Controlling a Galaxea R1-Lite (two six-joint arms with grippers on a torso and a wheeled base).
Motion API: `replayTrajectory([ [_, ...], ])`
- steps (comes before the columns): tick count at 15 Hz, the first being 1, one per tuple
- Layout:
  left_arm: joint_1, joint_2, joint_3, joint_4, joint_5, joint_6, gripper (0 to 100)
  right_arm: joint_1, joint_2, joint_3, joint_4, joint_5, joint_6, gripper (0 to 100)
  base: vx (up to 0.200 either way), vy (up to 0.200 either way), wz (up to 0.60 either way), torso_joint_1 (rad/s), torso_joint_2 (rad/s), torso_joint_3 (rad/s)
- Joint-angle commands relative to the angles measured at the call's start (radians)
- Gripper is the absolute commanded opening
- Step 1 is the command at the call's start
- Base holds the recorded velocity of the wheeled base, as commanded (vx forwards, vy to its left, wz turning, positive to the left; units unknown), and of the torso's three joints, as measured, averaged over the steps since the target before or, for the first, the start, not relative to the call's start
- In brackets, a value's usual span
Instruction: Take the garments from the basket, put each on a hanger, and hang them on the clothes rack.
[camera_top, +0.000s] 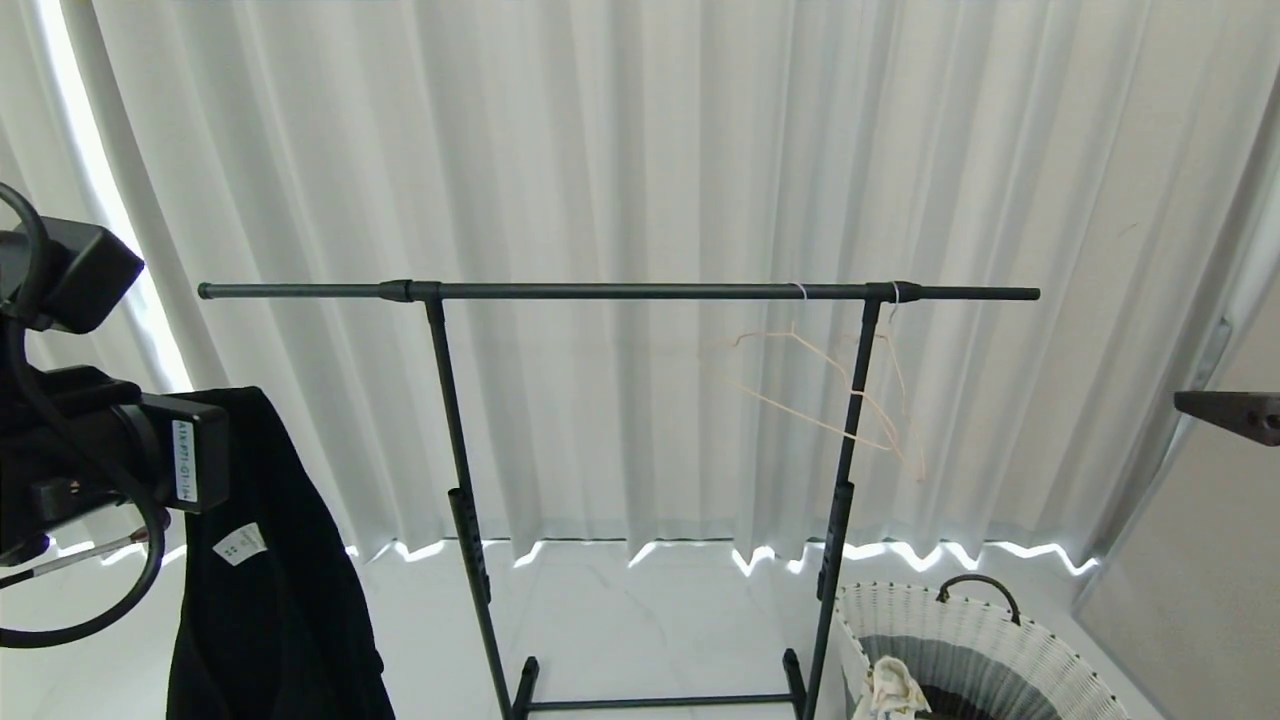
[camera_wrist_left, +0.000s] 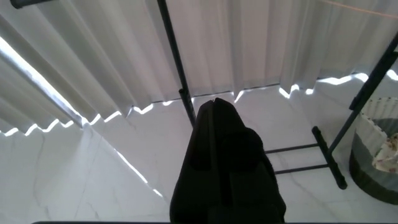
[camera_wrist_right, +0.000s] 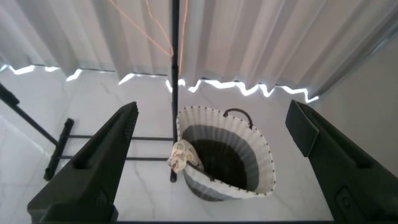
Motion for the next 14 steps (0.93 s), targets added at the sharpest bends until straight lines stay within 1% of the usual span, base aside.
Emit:
replayTrajectory([
  [1, -0.005, 0.002, -0.001, -0.001, 0.000, -0.001, 0, 0.001, 0.017, 0.001, 0.000, 0.000, -0.001, 100, 0.200, 0.000, 0.00, 0.007, 0.00, 0.002],
  [4, -0.017, 0.005, -0.001, -0.001, -0.001, -0.003, 0, 0.001, 0.034, 0.012, -0.006, 0.003, 0.003, 100, 0.200, 0.000, 0.00, 0.001, 0.00, 0.001],
  [8, -0.034, 0.009, -0.001, -0.003, -0.001, -0.006, 0, 0.002, 0.074, 0.090, -0.132, 0.004, 0.002, 100, 0.200, 0.000, 0.00, 0.000, 0.00, 0.004],
  [14, -0.034, 0.011, 0.001, -0.003, -0.004, -0.023, 0, 0.002, 0.103, 0.116, -0.138, 0.006, 0.014, 100, 0.200, 0.000, 0.00, 0.002, 0.00, 0.004],
])
